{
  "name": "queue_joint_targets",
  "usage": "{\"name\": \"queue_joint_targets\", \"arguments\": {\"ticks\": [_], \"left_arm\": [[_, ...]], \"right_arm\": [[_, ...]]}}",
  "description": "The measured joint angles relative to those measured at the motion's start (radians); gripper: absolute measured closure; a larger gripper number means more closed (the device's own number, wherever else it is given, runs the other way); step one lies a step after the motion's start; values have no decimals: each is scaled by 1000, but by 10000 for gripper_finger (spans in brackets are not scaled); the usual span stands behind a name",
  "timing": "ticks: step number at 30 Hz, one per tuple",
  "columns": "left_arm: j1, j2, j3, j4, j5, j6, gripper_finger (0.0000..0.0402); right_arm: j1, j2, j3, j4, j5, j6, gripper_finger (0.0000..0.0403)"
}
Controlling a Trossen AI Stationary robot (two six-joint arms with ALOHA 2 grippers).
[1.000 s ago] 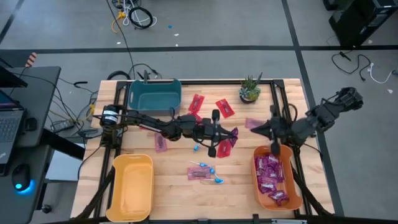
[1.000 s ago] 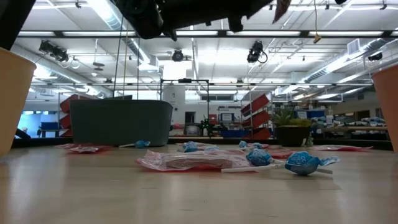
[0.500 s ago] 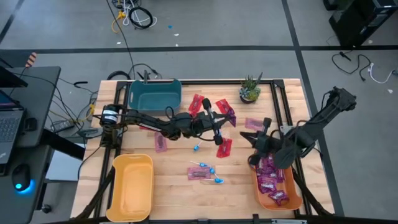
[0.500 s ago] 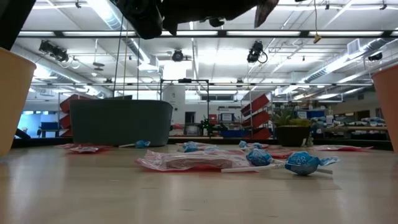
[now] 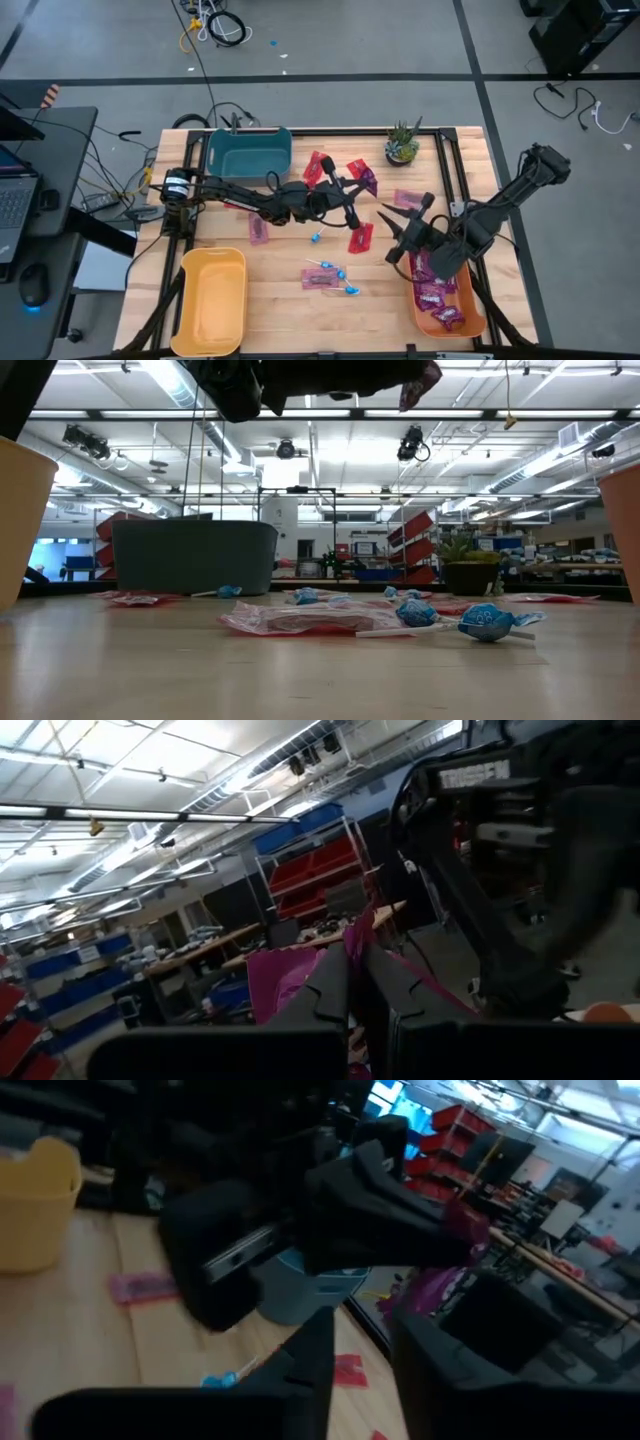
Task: Sort candy
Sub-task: Put the purple candy into the orange bin
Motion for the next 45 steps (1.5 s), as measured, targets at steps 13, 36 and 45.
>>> {"name": "queue_joint_targets", "arguments": {"ticks": [13,36,45], "left_arm": [[-27,0,0,27,31,28,394],[-53,0,0,9,-7,-5,363],[-49,-1,0,2,-5,-10,289]], "right_arm": [[-149,0,0,42,-128,128,199],[-184,-1,0,39,-174,87,390],[-187,-1,0,41,-175,103,389]]}}
